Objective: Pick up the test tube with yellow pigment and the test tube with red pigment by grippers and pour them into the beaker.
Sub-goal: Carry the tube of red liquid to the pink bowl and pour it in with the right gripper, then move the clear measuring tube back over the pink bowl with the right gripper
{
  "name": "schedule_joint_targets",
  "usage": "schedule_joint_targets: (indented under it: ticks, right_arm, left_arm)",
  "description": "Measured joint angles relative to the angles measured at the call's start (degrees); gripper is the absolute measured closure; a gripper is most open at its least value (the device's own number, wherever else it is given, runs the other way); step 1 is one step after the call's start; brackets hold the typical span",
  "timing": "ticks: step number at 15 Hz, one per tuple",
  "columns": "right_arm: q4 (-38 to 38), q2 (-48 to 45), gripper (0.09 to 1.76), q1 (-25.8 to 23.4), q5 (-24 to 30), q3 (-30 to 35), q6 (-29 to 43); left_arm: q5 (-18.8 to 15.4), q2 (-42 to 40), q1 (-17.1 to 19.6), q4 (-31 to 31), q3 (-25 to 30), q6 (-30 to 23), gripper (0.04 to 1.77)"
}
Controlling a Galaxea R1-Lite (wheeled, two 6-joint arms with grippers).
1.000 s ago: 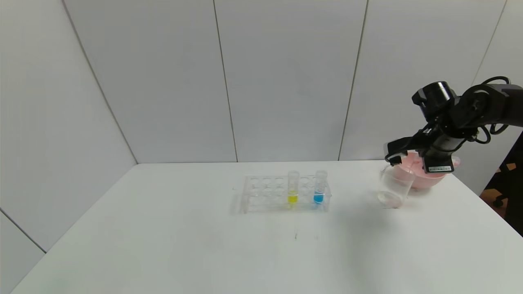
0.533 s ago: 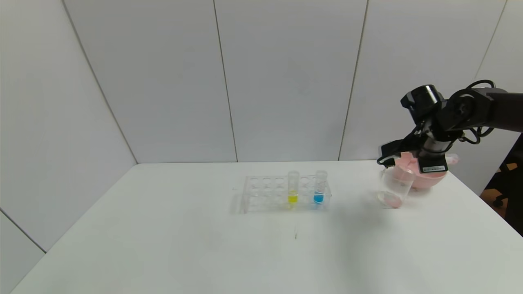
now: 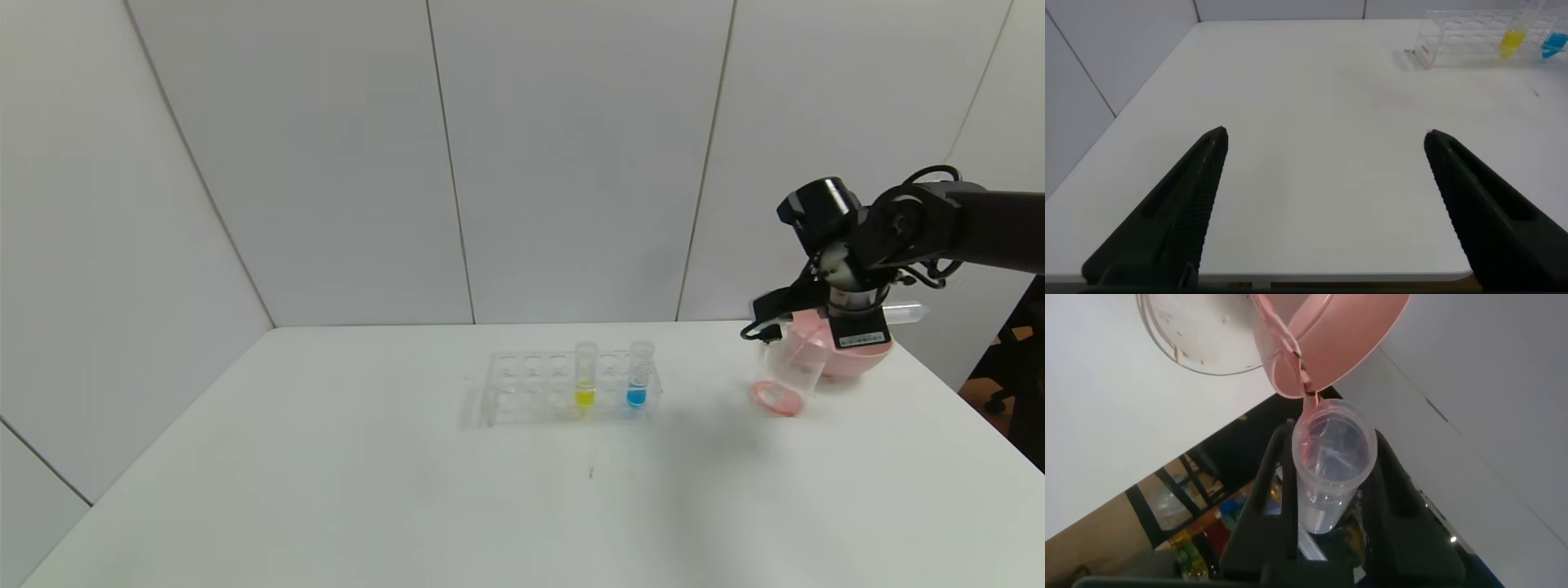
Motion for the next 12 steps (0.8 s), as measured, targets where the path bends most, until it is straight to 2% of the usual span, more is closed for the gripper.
schedule_joint_targets:
  ticks: [6, 12]
  right_arm:
    - [0.24, 0.61, 1.34, 1.63, -5.58, 0.04, 0.02]
    - [0.24, 0.61, 1.34, 2.68, -5.86, 0.01, 0.04]
  left_arm:
    - [0.00, 0.00, 0.00, -0.02, 0.00, 0.00, 0.09]
    - [-0.02, 0.00, 0.00, -0.02, 0.00, 0.00, 0.09]
